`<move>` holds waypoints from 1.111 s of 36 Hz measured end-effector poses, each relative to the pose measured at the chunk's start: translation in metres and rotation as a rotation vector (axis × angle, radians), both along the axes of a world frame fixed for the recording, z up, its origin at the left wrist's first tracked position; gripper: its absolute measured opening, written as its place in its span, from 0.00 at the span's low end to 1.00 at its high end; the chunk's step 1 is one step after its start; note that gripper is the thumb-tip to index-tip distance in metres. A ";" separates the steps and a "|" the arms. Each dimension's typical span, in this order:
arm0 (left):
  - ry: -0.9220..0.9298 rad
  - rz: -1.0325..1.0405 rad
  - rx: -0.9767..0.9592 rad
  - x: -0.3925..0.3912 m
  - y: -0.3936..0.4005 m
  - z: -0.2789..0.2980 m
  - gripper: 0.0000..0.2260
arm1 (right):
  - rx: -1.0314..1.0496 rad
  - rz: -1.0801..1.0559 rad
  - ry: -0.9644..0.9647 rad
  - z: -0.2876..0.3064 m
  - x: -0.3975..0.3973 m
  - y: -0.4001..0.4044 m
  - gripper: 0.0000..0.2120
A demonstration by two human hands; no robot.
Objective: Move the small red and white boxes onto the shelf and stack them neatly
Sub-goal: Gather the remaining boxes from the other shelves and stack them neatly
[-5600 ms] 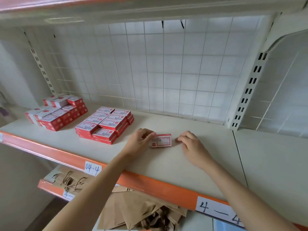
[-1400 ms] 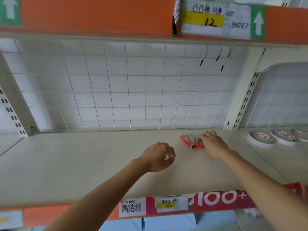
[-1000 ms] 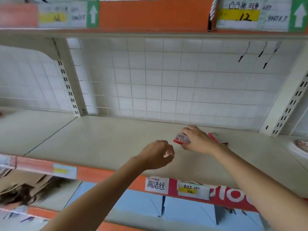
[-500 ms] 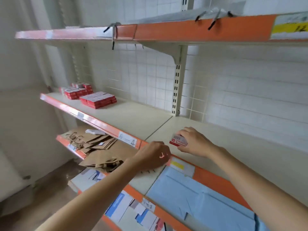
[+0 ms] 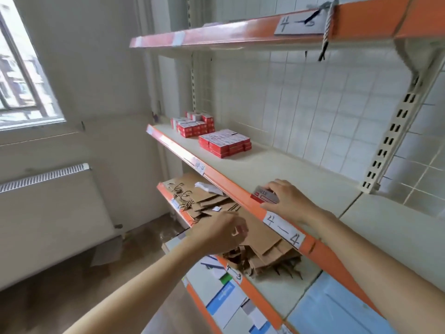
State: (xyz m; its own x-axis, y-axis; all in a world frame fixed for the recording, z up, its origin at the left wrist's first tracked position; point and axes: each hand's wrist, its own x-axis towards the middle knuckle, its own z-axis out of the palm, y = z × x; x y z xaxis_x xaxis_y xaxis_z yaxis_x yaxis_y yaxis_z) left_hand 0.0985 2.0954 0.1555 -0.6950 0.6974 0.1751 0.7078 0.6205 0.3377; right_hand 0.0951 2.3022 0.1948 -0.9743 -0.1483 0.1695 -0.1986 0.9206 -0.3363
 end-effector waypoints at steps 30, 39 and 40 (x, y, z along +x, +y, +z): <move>-0.237 -0.342 0.129 -0.248 0.104 0.005 0.22 | -0.440 -0.432 -0.101 -0.031 -0.119 0.059 0.14; -0.346 -0.434 0.248 -0.256 0.099 -0.005 0.20 | -0.309 -0.663 0.270 -0.060 -0.108 0.062 0.10; -0.352 -0.440 0.260 -0.257 0.099 -0.005 0.19 | -0.313 -0.663 0.275 -0.060 -0.108 0.062 0.09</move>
